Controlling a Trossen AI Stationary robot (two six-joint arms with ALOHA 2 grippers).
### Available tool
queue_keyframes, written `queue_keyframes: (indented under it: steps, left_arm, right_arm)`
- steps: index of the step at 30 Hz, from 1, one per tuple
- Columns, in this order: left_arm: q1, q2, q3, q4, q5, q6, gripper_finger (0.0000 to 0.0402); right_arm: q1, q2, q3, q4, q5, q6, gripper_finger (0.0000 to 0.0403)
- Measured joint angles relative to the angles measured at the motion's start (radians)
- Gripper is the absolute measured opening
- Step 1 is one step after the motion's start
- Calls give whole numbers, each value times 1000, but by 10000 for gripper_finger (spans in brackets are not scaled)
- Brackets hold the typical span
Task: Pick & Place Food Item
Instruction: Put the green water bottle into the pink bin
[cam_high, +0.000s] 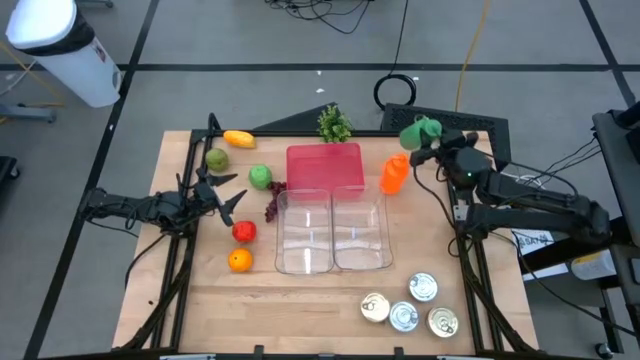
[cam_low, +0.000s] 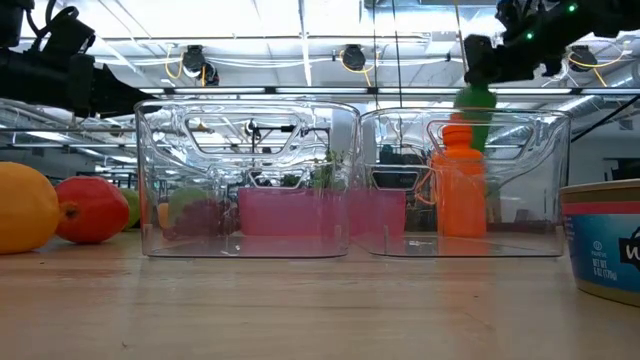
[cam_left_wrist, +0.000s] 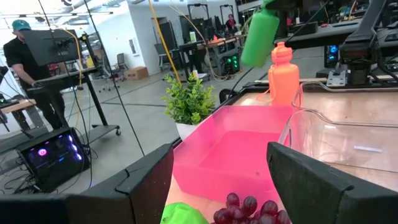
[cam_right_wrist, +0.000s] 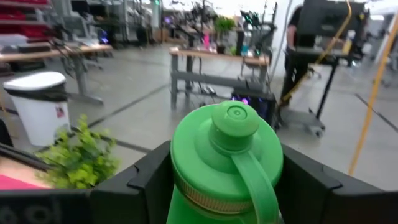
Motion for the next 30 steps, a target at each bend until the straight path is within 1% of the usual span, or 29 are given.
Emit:
queue_keyframes:
  steps: [5, 10, 16, 20, 24, 27, 30]
  left_arm:
    - [0, 0, 0, 0, 0, 0, 273]
    - [0, 0, 0, 0, 0, 0, 273]
    - [0, 0, 0, 0, 0, 0, 273]
    - [0, 0, 0, 0, 0, 0, 273]
    - [0, 0, 0, 0, 0, 0, 273]
    - [0, 0, 0, 0, 0, 0, 273]
    - [0, 0, 0, 0, 0, 0, 273]
  right_arm:
    - [30, 27, 0, 141, 0, -109, 211]
    - [54, 73, 0, 278, -7, -197, 212]
    - [63, 149, 0, 443, -106, -265, 214]
    - [62, 204, 0, 538, -149, -290, 214]
    - [62, 260, 1, 628, -256, -297, 214]
    - [62, 305, 21, 641, -315, -269, 214]
    - [63, 353, 66, 594, -322, -238, 214]
